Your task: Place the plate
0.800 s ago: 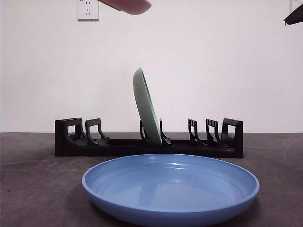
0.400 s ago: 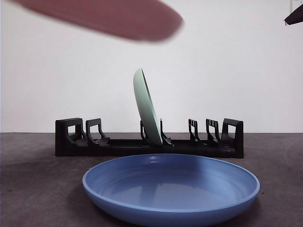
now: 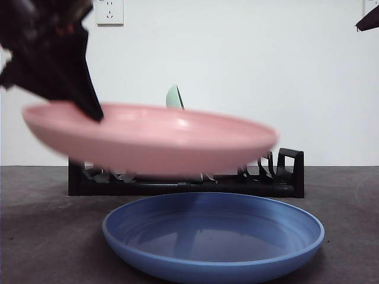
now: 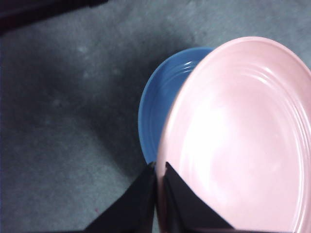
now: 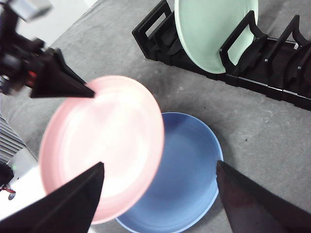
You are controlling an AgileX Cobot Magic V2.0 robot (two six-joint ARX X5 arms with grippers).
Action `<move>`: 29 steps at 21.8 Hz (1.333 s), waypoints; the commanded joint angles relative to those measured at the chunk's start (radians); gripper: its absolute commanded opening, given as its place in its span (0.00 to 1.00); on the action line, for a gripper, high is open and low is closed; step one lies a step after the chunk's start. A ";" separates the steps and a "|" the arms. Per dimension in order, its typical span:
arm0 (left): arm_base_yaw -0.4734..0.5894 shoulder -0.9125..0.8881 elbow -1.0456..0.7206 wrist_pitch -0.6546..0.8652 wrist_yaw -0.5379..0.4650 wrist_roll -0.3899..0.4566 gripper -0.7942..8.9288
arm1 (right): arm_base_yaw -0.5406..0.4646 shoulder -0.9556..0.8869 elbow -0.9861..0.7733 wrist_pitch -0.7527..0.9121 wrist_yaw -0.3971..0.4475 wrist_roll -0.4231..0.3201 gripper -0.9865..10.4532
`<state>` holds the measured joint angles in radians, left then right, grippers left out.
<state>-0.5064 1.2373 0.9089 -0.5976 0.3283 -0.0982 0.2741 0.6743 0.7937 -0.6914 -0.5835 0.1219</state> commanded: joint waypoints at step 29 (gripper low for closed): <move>-0.067 0.319 0.005 0.253 0.025 -0.210 0.12 | 0.003 0.004 0.008 0.007 0.008 0.028 0.40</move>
<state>-0.5655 1.5391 0.9051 -0.3519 0.3443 -0.2897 0.2741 0.6746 0.7937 -0.6918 -0.5758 0.1390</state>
